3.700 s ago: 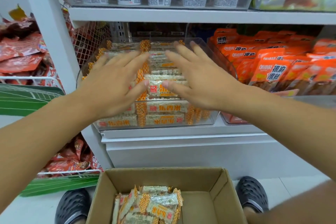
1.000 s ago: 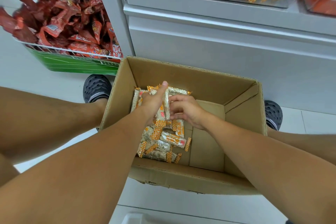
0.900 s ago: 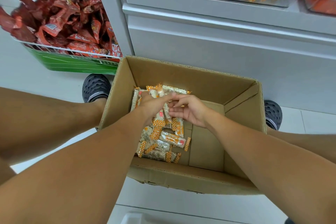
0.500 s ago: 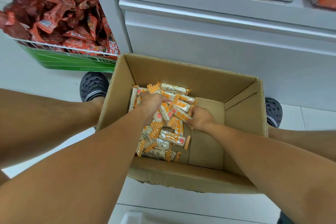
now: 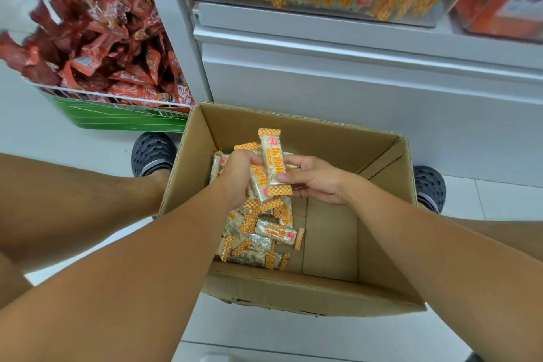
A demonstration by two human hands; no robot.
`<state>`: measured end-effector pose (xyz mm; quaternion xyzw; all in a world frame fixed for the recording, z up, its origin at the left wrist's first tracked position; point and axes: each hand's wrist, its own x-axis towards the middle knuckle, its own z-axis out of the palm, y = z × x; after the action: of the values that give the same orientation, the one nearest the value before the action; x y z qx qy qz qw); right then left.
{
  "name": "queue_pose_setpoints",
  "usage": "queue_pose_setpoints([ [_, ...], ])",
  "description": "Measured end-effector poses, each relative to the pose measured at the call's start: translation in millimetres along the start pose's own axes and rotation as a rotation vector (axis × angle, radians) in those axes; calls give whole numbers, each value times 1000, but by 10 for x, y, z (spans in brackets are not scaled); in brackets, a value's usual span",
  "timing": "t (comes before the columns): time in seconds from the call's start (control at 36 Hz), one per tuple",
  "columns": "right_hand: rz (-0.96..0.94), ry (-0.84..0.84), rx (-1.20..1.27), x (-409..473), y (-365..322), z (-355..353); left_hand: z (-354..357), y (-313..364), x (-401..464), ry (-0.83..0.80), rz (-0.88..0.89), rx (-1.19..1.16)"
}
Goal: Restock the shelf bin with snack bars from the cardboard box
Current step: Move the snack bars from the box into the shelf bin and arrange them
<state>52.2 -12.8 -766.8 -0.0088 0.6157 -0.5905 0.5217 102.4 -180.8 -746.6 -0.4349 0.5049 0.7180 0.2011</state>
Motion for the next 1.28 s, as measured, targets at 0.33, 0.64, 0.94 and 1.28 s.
queue_pose_setpoints([
  [0.33,-203,-3,-629,-344,-485,370,116,251,-276,-177,106,-85],
  [0.64,-341,307,-266,-826,-963,621,358,800,-1048,-351,377,-149],
  [0.94,-725,427,-498,-1598,-1606,954,715,1328,-2026,-245,744,-110],
  [1.28,-939,651,-528,-2201,-2683,312,1223,2132,-2318,-408,896,204],
])
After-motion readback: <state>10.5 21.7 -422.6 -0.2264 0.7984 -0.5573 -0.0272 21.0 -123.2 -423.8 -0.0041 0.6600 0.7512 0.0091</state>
